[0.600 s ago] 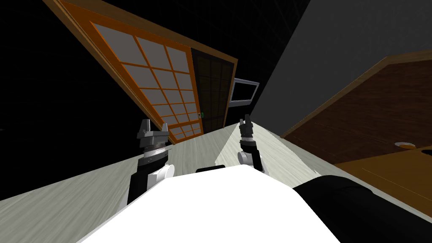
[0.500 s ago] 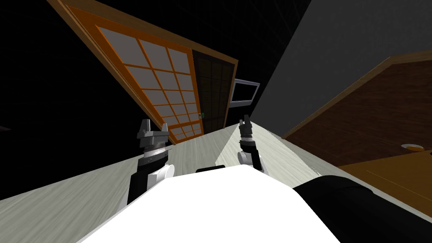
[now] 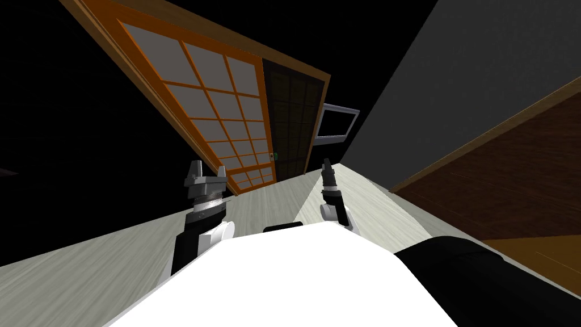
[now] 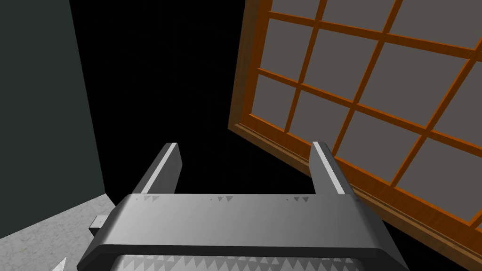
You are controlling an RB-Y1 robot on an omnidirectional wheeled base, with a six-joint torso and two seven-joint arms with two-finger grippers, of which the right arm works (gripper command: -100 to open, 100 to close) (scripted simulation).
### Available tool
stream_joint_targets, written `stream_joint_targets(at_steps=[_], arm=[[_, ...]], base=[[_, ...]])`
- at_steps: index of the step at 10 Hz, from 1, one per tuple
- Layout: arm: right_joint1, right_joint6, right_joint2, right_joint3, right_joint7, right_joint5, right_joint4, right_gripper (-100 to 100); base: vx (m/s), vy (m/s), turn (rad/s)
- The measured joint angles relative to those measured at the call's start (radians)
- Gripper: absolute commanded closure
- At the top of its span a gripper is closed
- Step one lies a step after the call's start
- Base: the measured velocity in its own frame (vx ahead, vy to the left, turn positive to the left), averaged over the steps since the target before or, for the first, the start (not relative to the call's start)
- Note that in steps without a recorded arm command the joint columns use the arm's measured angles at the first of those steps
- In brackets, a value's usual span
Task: Pull the door open
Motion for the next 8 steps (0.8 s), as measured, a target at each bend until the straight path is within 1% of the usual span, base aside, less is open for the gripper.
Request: stream_joint_targets(at_steps=[3,4,6,8], arm=[[-0.015,-0.021,-0.012,-0.028,0.048,0.029,0.065,-100],[-0.016,-0.028,-0.018,-0.040,0.064,0.038,0.084,-100],[-0.020,-0.051,-0.026,-0.060,0.091,0.053,0.130,-100],[-0.033,-0.071,-0.028,-0.076,0.123,0.072,0.181,-100]], base=[[0.126,0.037,0.085],[0.123,0.043,0.066],[0.106,0.037,0.062],[0.098,0.025,0.081]])
